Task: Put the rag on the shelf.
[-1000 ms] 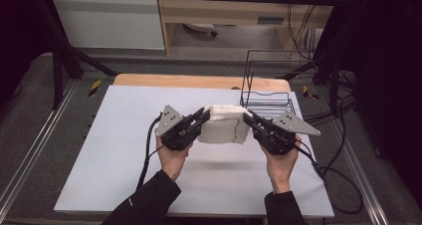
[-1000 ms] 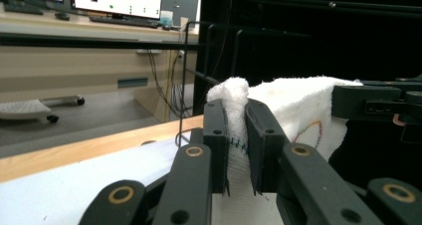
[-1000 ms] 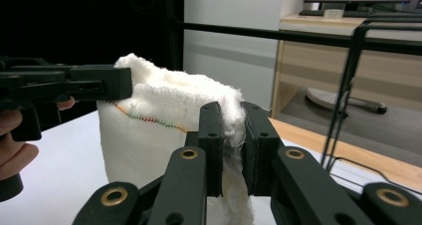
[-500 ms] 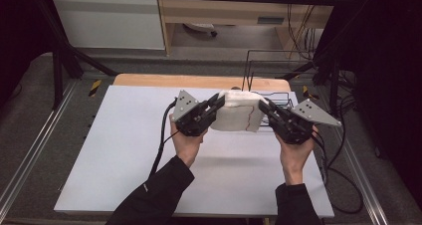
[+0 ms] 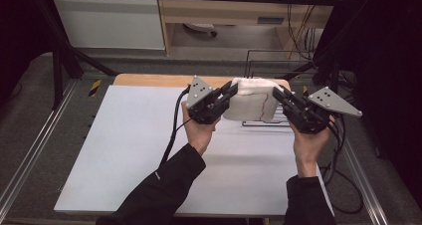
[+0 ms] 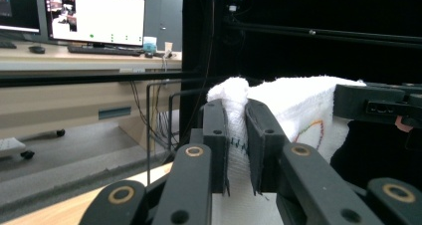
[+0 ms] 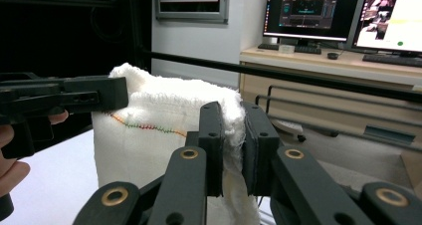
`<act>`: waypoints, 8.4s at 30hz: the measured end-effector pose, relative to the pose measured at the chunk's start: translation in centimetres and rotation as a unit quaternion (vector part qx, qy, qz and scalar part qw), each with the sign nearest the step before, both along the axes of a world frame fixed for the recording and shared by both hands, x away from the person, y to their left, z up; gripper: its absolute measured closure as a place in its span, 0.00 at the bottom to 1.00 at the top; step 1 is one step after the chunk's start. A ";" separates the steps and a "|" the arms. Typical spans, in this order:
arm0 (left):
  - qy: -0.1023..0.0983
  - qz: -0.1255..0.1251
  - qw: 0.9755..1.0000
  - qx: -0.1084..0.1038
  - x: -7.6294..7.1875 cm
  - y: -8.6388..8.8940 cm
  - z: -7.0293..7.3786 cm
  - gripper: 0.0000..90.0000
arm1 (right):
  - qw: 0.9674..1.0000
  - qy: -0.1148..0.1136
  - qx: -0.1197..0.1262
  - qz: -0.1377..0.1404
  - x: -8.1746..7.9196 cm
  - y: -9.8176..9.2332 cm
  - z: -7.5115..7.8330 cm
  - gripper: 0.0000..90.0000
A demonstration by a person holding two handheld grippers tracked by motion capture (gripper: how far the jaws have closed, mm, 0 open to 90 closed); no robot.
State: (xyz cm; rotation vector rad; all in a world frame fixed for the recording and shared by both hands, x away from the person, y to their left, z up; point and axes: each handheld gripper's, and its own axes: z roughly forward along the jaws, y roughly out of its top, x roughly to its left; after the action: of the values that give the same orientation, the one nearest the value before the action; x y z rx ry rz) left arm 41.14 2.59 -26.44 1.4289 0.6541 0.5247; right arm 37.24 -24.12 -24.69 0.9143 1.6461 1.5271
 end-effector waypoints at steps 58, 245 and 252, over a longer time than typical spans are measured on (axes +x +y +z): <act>-0.032 0.015 0.999 -0.021 7.1 -5.9 7.8 0.89 | 0.998 -0.037 0.028 -0.044 6.5 -4.6 7.8 0.90; 0.104 -0.061 0.976 0.182 5.5 -1.7 -1.4 0.70 | 0.994 0.105 -0.017 0.019 4.6 -4.5 -2.1 0.49; 0.136 -0.053 0.969 0.202 4.6 3.4 -4.1 0.42 | 0.991 0.129 -0.015 0.039 3.8 -2.8 -3.5 0.27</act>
State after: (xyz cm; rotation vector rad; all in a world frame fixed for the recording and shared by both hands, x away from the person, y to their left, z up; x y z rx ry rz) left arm 45.70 6.03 -30.50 1.9322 0.7082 0.3936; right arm 41.07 -26.92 -28.17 1.0797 1.9023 1.4808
